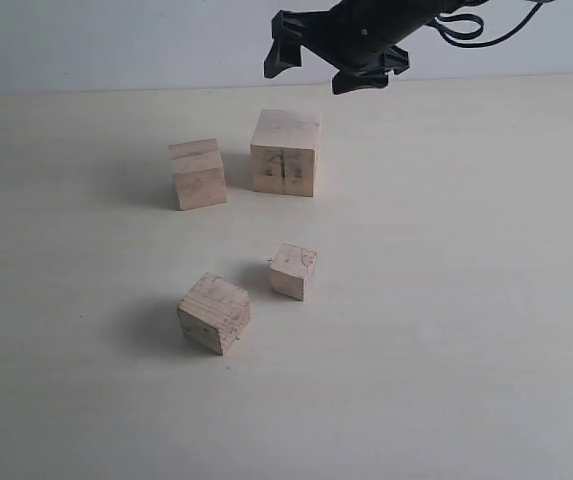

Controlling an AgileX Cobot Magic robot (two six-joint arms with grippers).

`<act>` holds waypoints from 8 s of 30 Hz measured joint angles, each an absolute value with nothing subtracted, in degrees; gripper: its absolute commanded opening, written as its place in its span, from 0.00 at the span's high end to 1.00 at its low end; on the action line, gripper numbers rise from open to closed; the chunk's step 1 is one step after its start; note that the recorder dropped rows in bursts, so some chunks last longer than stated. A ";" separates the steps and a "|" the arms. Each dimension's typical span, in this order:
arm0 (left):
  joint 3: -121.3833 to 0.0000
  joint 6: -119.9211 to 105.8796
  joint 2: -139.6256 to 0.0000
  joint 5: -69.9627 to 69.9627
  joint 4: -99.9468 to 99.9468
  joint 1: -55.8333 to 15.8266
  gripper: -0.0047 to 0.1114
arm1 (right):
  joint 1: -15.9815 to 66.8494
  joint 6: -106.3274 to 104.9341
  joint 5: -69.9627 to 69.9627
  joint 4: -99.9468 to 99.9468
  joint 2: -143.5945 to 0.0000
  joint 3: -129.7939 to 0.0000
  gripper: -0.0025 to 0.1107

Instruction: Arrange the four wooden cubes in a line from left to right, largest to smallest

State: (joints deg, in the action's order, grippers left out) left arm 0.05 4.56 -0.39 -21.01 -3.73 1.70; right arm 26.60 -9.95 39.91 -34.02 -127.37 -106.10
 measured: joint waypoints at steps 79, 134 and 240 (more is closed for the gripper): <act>0.05 4.56 -0.39 -21.01 -3.73 1.70 0.96 | 34.85 15.20 63.34 -15.16 -146.71 -134.21 0.76; 0.05 4.56 -0.39 -21.01 -3.73 1.70 0.96 | 27.87 7.97 62.23 -4.56 -128.50 -101.09 0.98; 0.05 4.56 -0.39 -21.01 -3.73 1.70 0.96 | 47.89 -15.25 47.51 -28.54 -128.70 -95.83 0.98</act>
State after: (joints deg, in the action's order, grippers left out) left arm 0.05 4.56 -0.39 -21.01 -3.73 1.70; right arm 47.89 -15.25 47.51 -28.54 -128.70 -95.83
